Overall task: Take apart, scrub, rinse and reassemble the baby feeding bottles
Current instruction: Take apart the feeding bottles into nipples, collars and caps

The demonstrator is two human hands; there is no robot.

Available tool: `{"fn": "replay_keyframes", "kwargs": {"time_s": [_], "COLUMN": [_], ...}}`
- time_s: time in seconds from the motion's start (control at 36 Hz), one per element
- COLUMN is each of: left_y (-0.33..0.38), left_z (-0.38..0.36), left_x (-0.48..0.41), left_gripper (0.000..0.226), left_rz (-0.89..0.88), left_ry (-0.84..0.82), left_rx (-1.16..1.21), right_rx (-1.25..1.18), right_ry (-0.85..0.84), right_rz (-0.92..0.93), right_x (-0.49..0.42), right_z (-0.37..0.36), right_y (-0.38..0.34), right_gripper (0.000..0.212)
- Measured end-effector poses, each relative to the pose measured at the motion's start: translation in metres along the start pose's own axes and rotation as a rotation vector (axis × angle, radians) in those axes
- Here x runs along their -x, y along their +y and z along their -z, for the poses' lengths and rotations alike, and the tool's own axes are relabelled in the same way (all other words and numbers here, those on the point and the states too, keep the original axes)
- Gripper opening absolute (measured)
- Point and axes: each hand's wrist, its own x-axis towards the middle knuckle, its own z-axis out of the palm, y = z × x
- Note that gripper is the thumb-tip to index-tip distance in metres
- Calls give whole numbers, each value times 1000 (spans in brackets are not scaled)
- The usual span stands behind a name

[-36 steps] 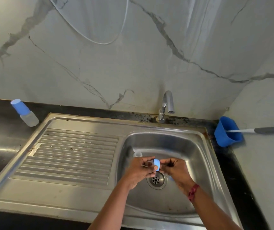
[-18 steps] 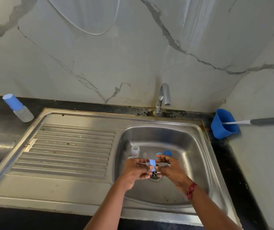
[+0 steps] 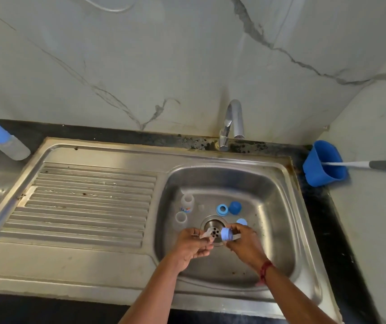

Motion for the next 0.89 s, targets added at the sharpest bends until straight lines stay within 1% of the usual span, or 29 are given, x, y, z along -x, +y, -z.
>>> {"fn": "replay_keyframes", "kwargs": {"time_s": [0.03, 0.11, 0.17, 0.19, 0.28, 0.33, 0.39, 0.47, 0.58, 0.64, 0.75, 0.81, 0.89], "left_y": [-1, -4, -5, -6, -13, -16, -17, -22, -29, -29, -27, -24, -22], "left_z": [-3, -10, -15, -17, -20, -21, -23, -24, -26, -28, -33, -33, -29], "left_x": [-4, -15, -23, -27, -43, -49, -51, -57, -66, -69, -82, -89, -100], "left_gripper": [30, 17, 8, 7, 18, 20, 19, 14, 24, 25, 24, 29, 35], "left_rz": [6, 4, -10, -28, -82, -71, -47, 24, 94, 123, 177, 193, 207], "left_ry": [10, 45, 75, 97, 183, 192, 199, 254, 326, 357, 335, 317, 314], "left_rx": [-27, -94, -146, -214, -495, -564, -574, -458, -331, -256, -46, 37, 100], "right_rx": [68, 223, 323, 382, 514, 615, 692, 803, 906, 923, 930, 943, 959], "right_ry": [17, 26, -19, -34, -54, -80, -98, -142, -189, -195, -202, -202, -199], "right_rz": [13, 40, 43, 42, 51, 46, 59, 118, 122, 127, 121, 114, 90], "right_x": [-5, -18, -28, -33, -45, -50, -55, -65, -77, -81, -90, -94, -99], "right_z": [-3, -13, -20, -24, -32, -36, -37, -40, -43, -45, -50, -51, -52], "right_y": [4, 12, 15, 17, 21, 23, 24, 28, 32, 34, 38, 38, 37], "right_gripper": [23, 37, 35, 35, 40, 38, 37, 37, 34, 34, 32, 34, 34]}}
